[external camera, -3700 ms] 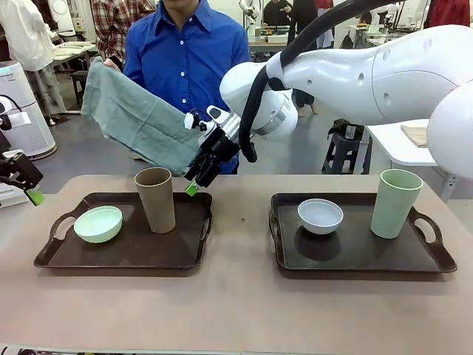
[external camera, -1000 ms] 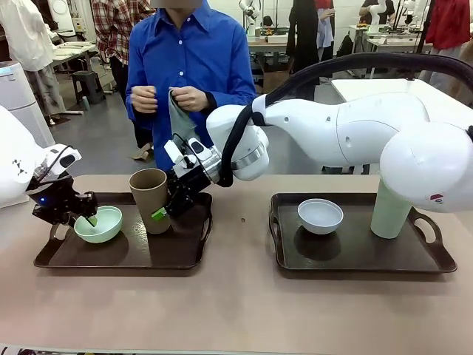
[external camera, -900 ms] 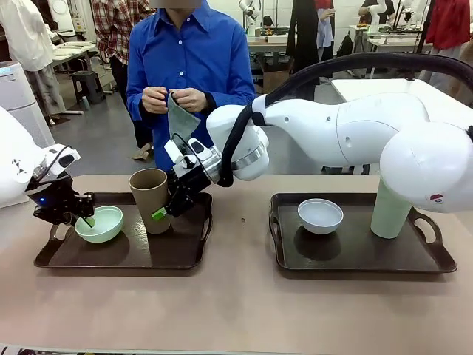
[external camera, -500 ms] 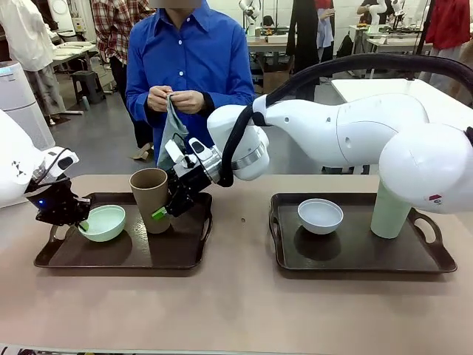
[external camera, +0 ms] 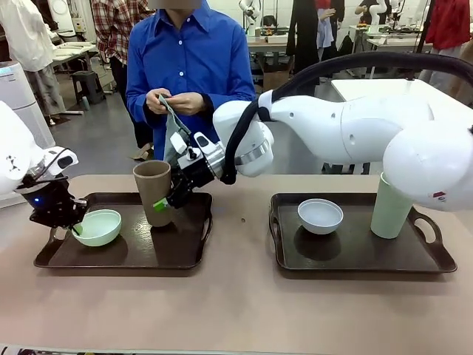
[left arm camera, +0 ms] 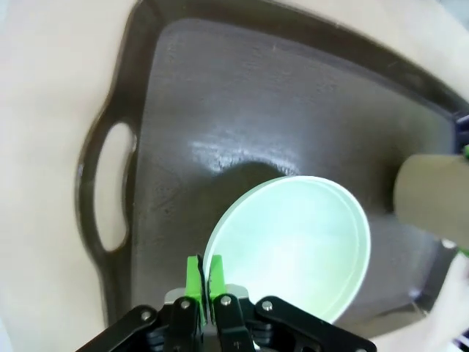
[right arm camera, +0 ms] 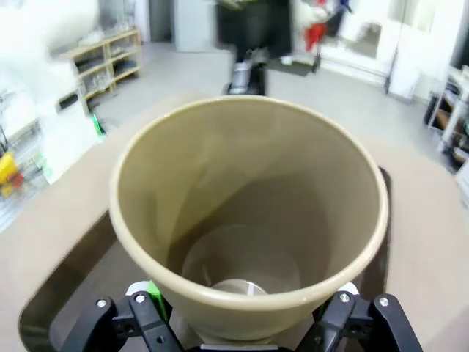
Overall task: Set up a tray with a mat and arrange the tableware.
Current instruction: Pick up the Picnic Bowl and Reusable plastic cup from the Handle tray in front of the human's position and hold them in the air.
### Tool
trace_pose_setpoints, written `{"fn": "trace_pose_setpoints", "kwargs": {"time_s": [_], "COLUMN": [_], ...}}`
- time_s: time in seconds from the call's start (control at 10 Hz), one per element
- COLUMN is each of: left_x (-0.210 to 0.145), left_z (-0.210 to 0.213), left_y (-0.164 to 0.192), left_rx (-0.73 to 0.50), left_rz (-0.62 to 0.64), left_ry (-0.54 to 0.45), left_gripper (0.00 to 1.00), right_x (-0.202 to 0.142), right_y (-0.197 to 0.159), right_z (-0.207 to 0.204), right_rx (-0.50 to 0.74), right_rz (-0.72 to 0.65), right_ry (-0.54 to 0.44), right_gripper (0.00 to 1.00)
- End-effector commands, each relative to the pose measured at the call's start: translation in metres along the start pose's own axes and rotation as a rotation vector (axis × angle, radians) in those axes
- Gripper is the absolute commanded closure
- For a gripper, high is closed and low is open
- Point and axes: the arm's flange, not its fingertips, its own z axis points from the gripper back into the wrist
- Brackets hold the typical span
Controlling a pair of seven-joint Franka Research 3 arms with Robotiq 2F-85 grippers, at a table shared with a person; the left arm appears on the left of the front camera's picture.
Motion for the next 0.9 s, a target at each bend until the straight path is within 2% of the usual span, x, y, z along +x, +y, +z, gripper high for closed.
{"fn": "trace_pose_setpoints", "kwargs": {"time_s": [0.0, 0.2, 0.3, 0.6, 0.8], "left_x": [-0.010, -0.013, -0.021, -0.034, -0.039], "left_z": [0.047, 0.099, 0.125, 0.193, 0.211], "left_y": [-0.008, -0.014, -0.015, -0.019, -0.020], "left_rx": [0.039, 0.018, 0.015, 0.017, 0.010], "left_rz": [0.017, -0.005, -0.012, -0.058, -0.048], "left_ry": [0.062, 0.042, 0.012, -0.058, -0.073], "left_gripper": [1.00, 1.00, 1.00, 1.00, 1.00], "right_x": [0.048, 0.087, 0.100, 0.123, 0.139], "right_y": [0.037, 0.063, 0.078, 0.104, 0.129], "right_z": [0.017, 0.022, 0.023, 0.025, 0.032], "right_rx": [-0.090, -0.105, -0.123, -0.177, -0.224], "right_rz": [-0.126, -0.109, -0.143, -0.181, -0.180], "right_ry": [-0.039, -0.004, 0.012, 0.072, 0.131], "right_gripper": [0.24, 0.24, 0.24, 0.24, 0.24]}}
